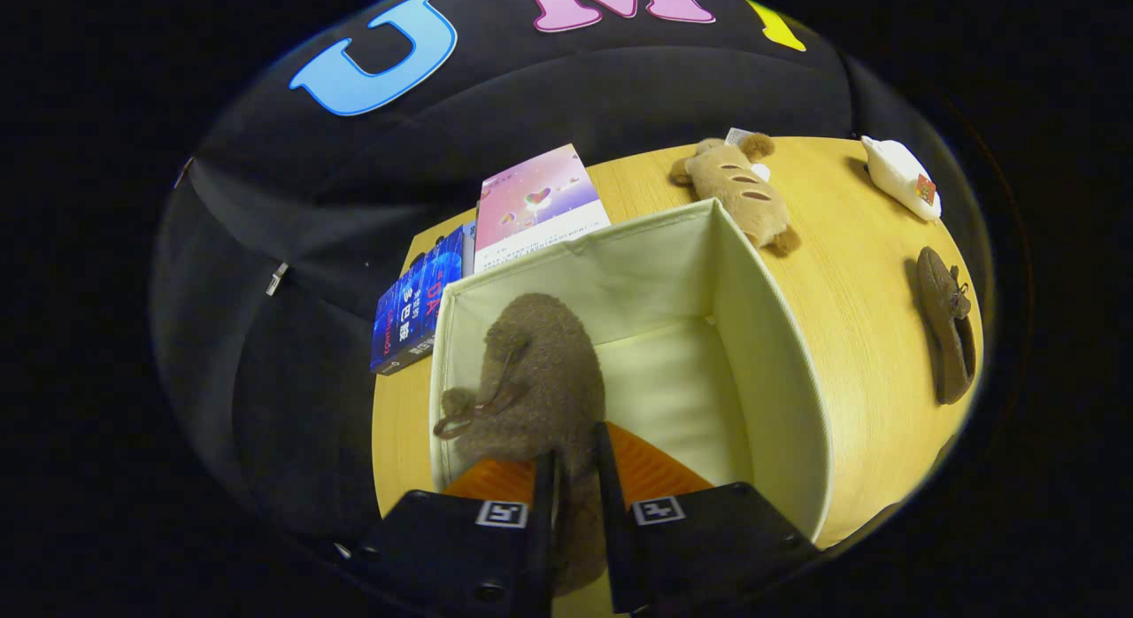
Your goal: Open the storage box then place both shoes into the box .Put the left shoe in first, then the right shoe, with the right side of both shoes facing outward in a uniform manner.
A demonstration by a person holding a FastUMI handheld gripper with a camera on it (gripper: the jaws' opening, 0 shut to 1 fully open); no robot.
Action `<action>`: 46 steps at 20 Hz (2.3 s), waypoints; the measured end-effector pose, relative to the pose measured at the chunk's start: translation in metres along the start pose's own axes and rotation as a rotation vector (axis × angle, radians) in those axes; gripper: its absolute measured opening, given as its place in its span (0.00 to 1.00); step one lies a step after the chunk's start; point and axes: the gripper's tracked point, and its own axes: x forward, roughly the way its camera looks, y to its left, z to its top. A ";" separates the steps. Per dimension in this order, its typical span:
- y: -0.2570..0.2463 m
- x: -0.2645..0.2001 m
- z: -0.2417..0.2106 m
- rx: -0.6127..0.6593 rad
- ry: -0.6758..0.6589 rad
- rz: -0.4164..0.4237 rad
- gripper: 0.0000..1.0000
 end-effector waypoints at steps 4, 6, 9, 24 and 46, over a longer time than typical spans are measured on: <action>0.019 -0.006 -0.012 -0.055 0.027 0.072 0.83; 0.023 -0.022 -0.008 -0.093 0.014 0.098 0.99; 0.021 -0.048 0.005 -0.149 -0.044 0.136 0.99; -0.217 -0.154 0.090 -0.241 -0.312 -0.108 0.99; -0.488 -0.097 0.068 -0.190 -0.136 -0.296 0.99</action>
